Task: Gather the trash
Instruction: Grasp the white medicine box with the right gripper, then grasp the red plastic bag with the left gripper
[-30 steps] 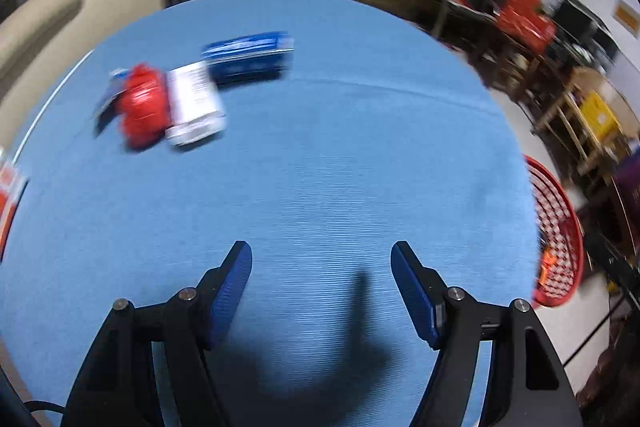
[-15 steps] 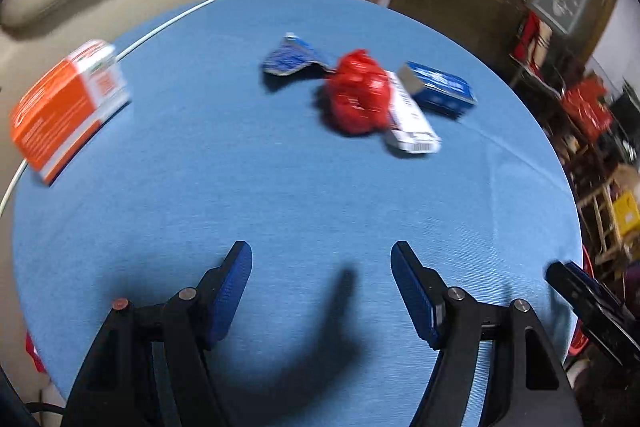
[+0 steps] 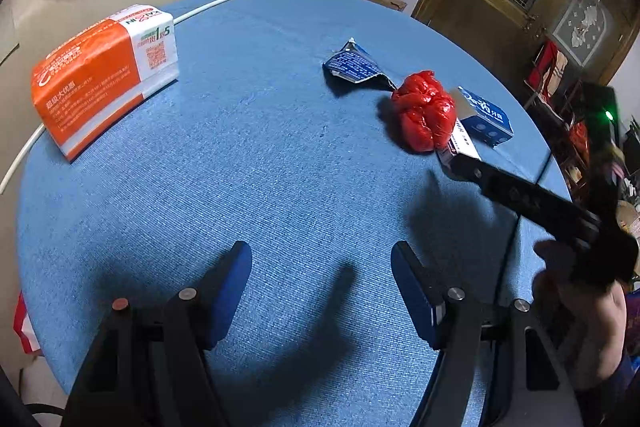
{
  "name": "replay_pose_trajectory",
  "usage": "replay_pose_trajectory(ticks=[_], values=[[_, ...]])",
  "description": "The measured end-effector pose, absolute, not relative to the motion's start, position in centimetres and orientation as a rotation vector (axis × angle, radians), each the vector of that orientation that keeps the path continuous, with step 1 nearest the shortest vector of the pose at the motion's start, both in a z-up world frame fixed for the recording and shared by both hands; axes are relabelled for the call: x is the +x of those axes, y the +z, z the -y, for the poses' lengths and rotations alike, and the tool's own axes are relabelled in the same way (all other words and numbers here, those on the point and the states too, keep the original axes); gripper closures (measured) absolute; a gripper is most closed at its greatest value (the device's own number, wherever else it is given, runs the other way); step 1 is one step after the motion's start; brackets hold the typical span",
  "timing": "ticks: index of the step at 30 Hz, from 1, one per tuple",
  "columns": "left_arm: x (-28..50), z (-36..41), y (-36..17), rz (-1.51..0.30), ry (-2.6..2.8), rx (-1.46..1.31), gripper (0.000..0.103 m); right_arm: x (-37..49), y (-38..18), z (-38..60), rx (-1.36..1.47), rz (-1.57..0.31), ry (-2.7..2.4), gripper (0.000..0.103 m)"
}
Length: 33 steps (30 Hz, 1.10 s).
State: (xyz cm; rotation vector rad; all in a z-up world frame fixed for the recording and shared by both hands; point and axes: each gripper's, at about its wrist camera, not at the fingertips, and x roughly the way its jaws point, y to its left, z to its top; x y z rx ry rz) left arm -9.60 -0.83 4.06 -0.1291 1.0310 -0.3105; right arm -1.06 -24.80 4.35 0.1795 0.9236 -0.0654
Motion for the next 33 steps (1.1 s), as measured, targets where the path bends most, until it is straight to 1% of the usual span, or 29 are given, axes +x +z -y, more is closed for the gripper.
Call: replay_pose_trajectory(ticks=[2,3,4,5,6,7,13,23,31,32,33], values=[[-9.5,0.6,4.1,-1.032,-0.311,-0.131,0.03,-0.1,4.2,24.6,0.173,-0.92,-0.07,0.025],[-9.4,0.7,4.1,-1.033,-0.31,-0.132,0.03,0.4,4.1,24.6,0.176,-0.93,-0.064,0.027],[-9.3,0.8,4.1,-1.033,-0.312,-0.133,0.03,0.8,3.9,24.7,0.182,-0.938,-0.056,0.031],[-9.3,0.9,4.2,-1.032,-0.312,-0.134,0.03,1.1,3.7,24.7,0.176,-0.938,-0.059,0.04],[-9.3,1.0,4.3,-1.031,-0.312,-0.133,0.03,1.1,3.8,24.7,0.166,-0.936,-0.059,0.052],[-9.3,1.1,4.5,-1.028,-0.314,-0.131,0.03,1.1,3.8,24.8,0.158,-0.935,-0.059,0.056],[-8.5,3.1,5.3,-1.008,-0.333,-0.099,0.03,-0.8,3.8,25.9,0.185,-0.939,-0.039,0.056],[-3.3,9.5,6.4,-0.985,-0.358,-0.049,0.029,-10.1,3.7,27.5,0.244,-0.93,-0.018,0.056],[1.3,14.5,4.7,-1.047,-0.321,0.013,0.029,-13.8,3.5,28.2,0.272,-0.925,-0.015,0.056],[1.8,14.8,4.2,-1.068,-0.312,0.019,0.03,-13.8,3.5,28.2,0.265,-0.924,-0.013,0.056],[2.1,14.8,4.1,-1.069,-0.311,0.02,0.036,-13.7,3.4,28.2,0.265,-0.924,-0.014,0.056]])
